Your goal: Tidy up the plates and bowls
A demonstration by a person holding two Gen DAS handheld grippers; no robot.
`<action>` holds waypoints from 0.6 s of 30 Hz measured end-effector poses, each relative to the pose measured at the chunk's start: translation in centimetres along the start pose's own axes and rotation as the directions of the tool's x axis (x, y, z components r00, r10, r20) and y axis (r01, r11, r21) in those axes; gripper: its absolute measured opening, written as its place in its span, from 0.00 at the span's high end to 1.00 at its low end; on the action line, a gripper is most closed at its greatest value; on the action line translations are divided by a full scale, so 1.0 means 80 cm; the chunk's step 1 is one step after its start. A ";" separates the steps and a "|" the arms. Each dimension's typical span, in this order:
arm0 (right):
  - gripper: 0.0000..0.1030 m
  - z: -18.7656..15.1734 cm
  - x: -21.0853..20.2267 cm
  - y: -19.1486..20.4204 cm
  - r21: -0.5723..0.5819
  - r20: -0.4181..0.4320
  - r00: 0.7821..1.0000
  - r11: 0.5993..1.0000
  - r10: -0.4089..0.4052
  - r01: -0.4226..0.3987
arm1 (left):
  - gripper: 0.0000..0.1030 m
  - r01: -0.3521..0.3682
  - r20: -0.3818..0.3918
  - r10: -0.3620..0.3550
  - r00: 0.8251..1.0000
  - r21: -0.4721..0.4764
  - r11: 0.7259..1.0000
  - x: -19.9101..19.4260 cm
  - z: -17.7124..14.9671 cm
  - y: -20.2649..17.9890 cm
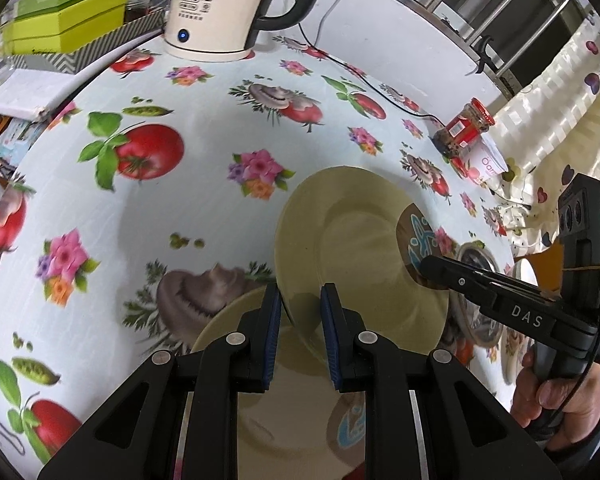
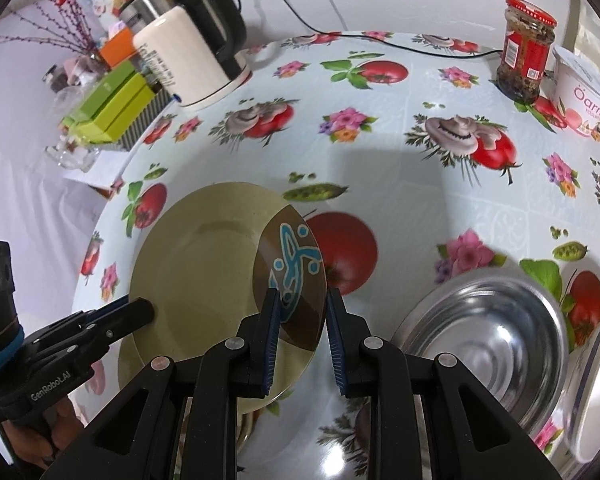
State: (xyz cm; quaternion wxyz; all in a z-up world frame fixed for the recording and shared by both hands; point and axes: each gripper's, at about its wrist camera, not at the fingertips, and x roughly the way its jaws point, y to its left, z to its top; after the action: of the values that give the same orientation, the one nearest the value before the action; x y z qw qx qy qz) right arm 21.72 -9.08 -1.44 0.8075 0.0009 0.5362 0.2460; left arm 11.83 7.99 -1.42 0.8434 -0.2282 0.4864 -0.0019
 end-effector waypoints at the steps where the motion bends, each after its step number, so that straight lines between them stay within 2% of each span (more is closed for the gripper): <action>1: 0.78 -0.003 0.000 0.002 -0.001 -0.002 1.000 1.000 0.001 -0.001 | 0.79 -0.001 0.000 0.001 1.000 -0.002 1.000 -0.002 -0.003 0.002; 18: 0.77 -0.057 0.004 0.040 -0.048 -0.039 0.999 0.999 0.017 -0.018 | 0.79 -0.032 0.002 0.032 0.999 -0.039 0.999 -0.029 -0.053 0.027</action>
State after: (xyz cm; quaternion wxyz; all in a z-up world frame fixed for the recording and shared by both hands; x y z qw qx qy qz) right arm 16.62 -7.33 -2.83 0.7945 -0.0189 0.5455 0.2660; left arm 6.61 8.79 -2.12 0.8393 -0.2370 0.4888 0.0213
